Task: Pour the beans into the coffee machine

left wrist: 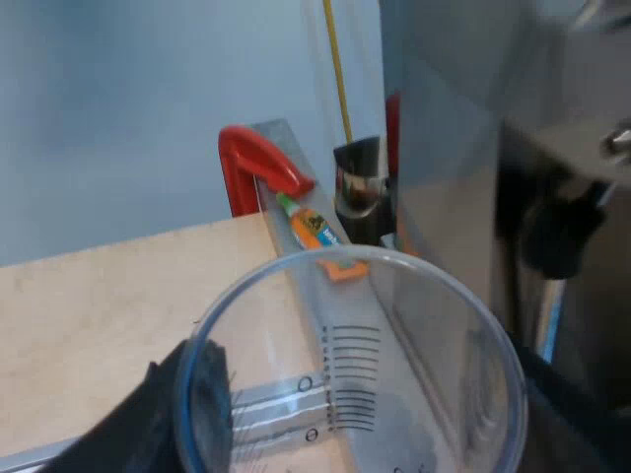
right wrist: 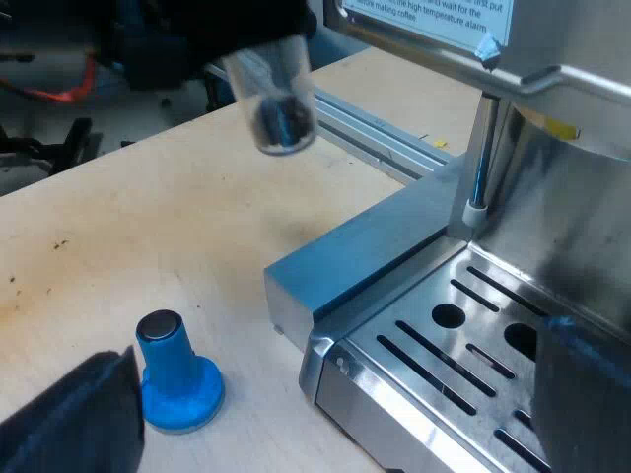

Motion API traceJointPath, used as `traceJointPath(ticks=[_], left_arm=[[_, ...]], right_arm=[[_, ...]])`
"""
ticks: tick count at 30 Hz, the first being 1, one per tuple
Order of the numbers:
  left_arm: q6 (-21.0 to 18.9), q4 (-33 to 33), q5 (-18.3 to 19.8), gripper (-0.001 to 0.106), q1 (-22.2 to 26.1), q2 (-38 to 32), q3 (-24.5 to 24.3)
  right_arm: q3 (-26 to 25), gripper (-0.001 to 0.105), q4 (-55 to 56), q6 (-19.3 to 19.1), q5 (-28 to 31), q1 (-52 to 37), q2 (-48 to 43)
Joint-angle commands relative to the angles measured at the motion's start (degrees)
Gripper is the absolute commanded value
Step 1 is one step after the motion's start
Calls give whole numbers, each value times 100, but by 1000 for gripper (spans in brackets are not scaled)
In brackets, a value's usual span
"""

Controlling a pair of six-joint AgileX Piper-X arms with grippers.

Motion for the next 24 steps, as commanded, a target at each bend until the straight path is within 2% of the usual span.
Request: traceJointPath(ticks=[1, 6, 8, 9, 10, 13, 16, 21, 22, 23, 24], left_arm=[[-53, 797, -2, 5, -35, -565, -213], [-53, 2058, -13, 5, -35, -1155, -653], [-53, 2428, -16, 5, -35, -1272, -827], [-41, 3001, -79, 5, -35, -1437, -1171], [-35, 3287, -129, 5, -35, -1497, -1353], [-37, 3595, -242, 5, -35, -1573, -1694], [-37, 3826, -402, 5, -35, -1579, -2076], [-37, 4259, -486, 5, -35, -1579, -2630], [-37, 4307, -486, 5, -35, -1579, -2697], [-37, 4315, -486, 5, -35, -1579, -2737], [-37, 4321, -486, 5, -35, -1579, -2940]], right_arm=[[-3, 80, -78, -17, 32, 8, -15], [-93, 80, -78, -17, 80, 8, -65], [-167, 80, -66, -17, 337, 8, -132], [-227, 80, -48, -17, 550, 8, -196], [-279, 80, -25, -34, 736, 8, -262], [-455, 80, 217, -82, 1084, 8, -497], [-575, 80, 529, -80, 1111, 8, -745], [-592, 80, 559, -138, 1505, 8, -1073], [-592, 80, 559, -347, 1761, 8, -1267], [-592, 80, 559, -406, 1818, 8, -1303], [-592, 80, 559, -630, 1893, 8, -1404]])
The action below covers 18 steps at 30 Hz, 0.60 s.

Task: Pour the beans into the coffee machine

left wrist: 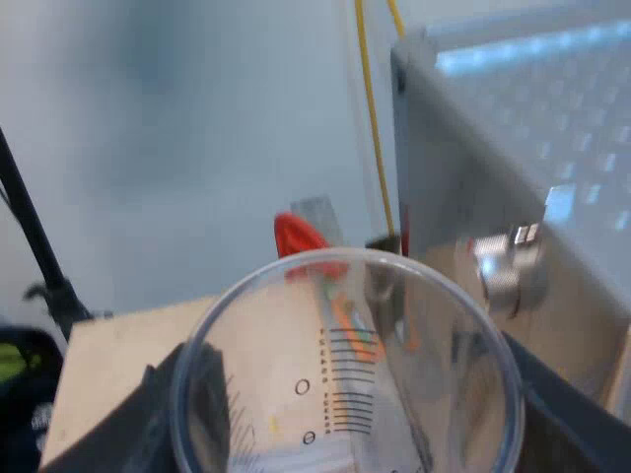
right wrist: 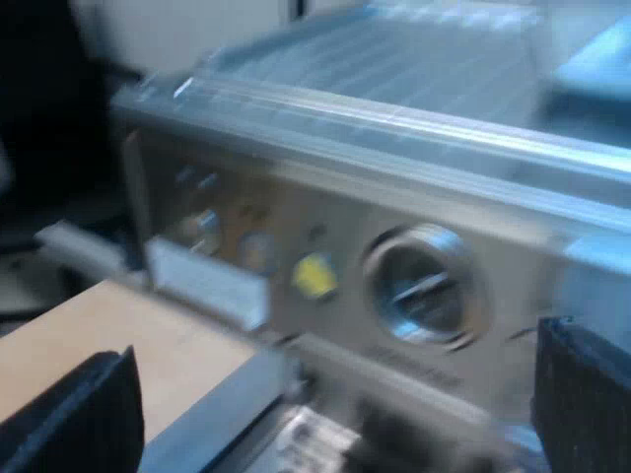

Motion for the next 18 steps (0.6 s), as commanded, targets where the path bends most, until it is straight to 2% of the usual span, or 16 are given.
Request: traceJointPath(ticks=[1, 8, 17, 18], left_arm=[[-37, 45, -61, 5, -35, -40, -347], [-37, 158, -61, 5, -113, -29, -823], [-37, 768, -72, 5, -821, 286, -1356], [-37, 811, -66, 5, -889, 345, -1442]], right_arm=[[-62, 80, -49, -600, 305, 8, -302], [-62, 80, -493, -840, 625, 8, -674], [-62, 80, -1469, -1327, 690, 8, -1017], [-62, 80, -1700, -1585, 890, 8, -1073]])
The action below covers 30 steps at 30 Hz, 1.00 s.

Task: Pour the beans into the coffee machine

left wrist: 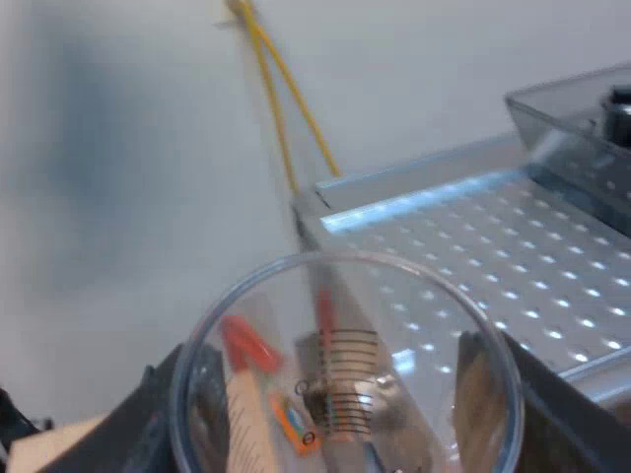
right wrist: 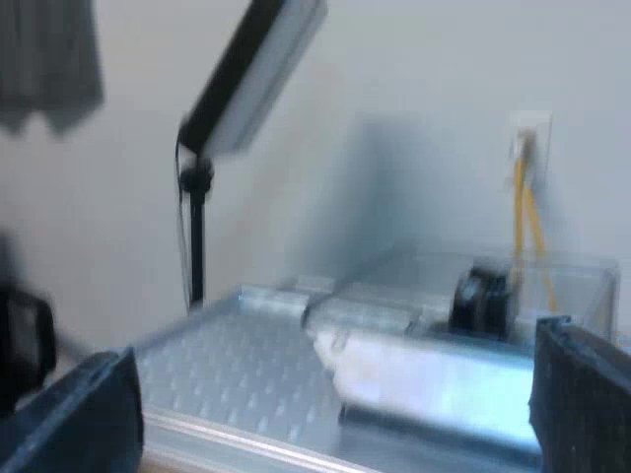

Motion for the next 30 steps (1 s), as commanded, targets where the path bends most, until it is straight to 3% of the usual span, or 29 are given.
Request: traceJointPath(ticks=[1, 4, 9, 15, 19, 23, 28, 30], left_arm=[[-37, 74, -66, 5, -153, 155, -207], [-30, 63, -66, 5, -270, 295, -416], [30, 86, -104, 5, -398, 574, -807], [227, 605, -104, 5, -415, 1047, -1421], [317, 666, -104, 5, -752, 1494, -1983], [502, 666, -147, 5, -1022, 1712, -2234], [1112, 666, -1030, 5, -1804, 2421, -2975], [1301, 666, -1176, 5, -1968, 2630, -3149]], right_arm=[[-62, 80, -505, -474, 360, 8, -141], [-62, 80, -693, -775, 636, 8, -160], [-62, 80, -897, -925, 711, 8, -160], [-62, 80, -897, -924, 711, 8, -160], [-62, 80, -867, -924, 954, 8, -160], [-62, 80, -803, -913, 1225, 8, -160], [-62, 80, -754, -913, 1226, 8, -160], [-62, 80, -702, -913, 1226, 8, -160]])
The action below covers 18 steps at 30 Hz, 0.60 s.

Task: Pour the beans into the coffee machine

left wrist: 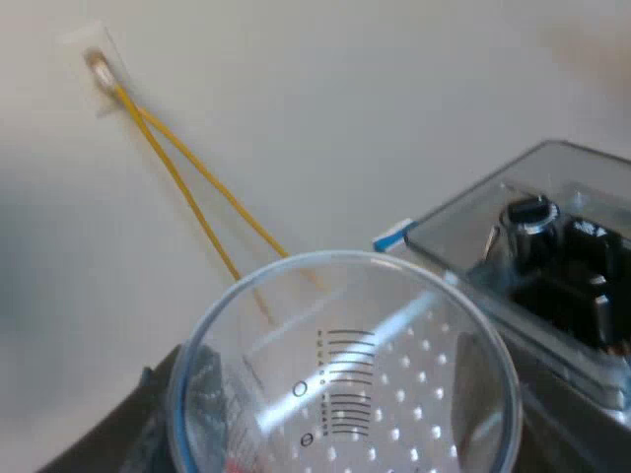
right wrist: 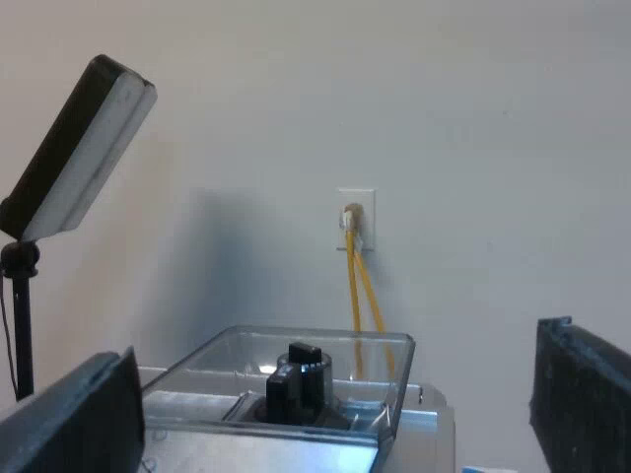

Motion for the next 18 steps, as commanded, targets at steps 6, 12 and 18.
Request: traceJointPath(ticks=[6, 12, 18], left_arm=[[446, -16, -648, 5, -426, 777, -731], [467, 28, -700, 5, -425, 1233, -1237], [529, 238, -730, 5, -425, 1782, -1838]], right_arm=[[-62, 80, 205, -24, 39, 8, -46], [-62, 80, 244, -24, -26, 8, -46], [-62, 80, 244, -24, -358, 8, -46]])
